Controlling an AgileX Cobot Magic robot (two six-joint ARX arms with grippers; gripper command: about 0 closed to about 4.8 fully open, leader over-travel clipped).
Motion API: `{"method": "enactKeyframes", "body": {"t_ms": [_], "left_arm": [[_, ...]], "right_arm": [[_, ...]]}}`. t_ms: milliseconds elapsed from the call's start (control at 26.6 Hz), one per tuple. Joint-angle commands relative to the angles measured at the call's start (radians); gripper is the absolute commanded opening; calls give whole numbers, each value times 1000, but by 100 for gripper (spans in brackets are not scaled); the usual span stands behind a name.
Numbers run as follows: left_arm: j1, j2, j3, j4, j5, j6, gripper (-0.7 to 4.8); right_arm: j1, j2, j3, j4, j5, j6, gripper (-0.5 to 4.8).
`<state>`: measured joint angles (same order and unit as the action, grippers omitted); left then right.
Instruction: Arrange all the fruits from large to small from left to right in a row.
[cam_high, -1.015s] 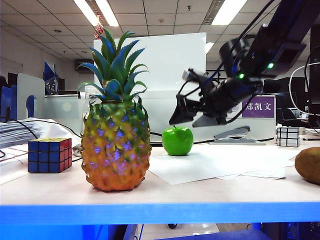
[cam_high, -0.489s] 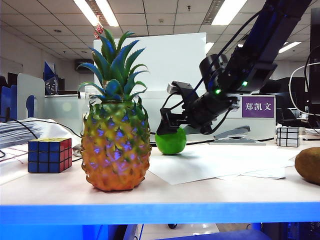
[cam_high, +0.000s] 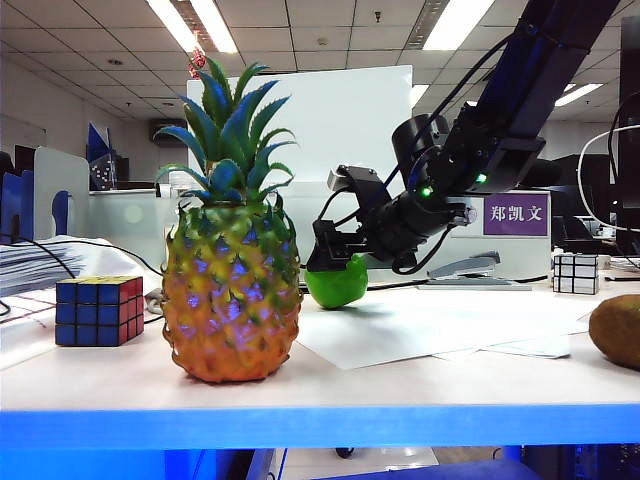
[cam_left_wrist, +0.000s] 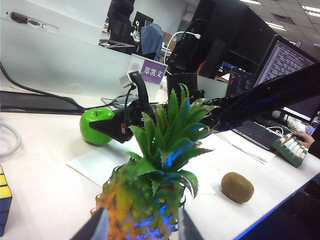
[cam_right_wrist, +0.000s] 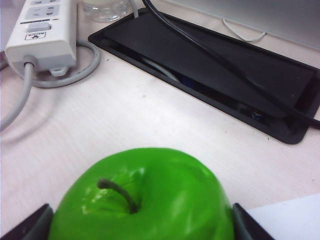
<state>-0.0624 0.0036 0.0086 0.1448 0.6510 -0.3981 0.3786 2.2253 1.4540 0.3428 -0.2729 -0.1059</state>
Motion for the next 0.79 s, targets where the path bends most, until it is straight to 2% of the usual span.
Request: {"method": "enactKeyframes", "body": {"t_ms": [38,75,263,489,790], "left_arm": [[1,-2,1,6,-1,6,188],[1,-2,1,6,-1,6,188],[1,-2,1,-4,-4,6,188],[1,-2,1,-9,-4,25,188],[1,-2,1,-9,-3,24,188]], "right_arm": [[3,25,-15,-130,-25,-2,41],[3,25,-15,-130,-25,-1,0],[3,2,-14,-181,-25,2,-1],[3,-148,-14,-267,-18,1,-1],[2,-396,-18,-612,-13,-7,-2]]}}
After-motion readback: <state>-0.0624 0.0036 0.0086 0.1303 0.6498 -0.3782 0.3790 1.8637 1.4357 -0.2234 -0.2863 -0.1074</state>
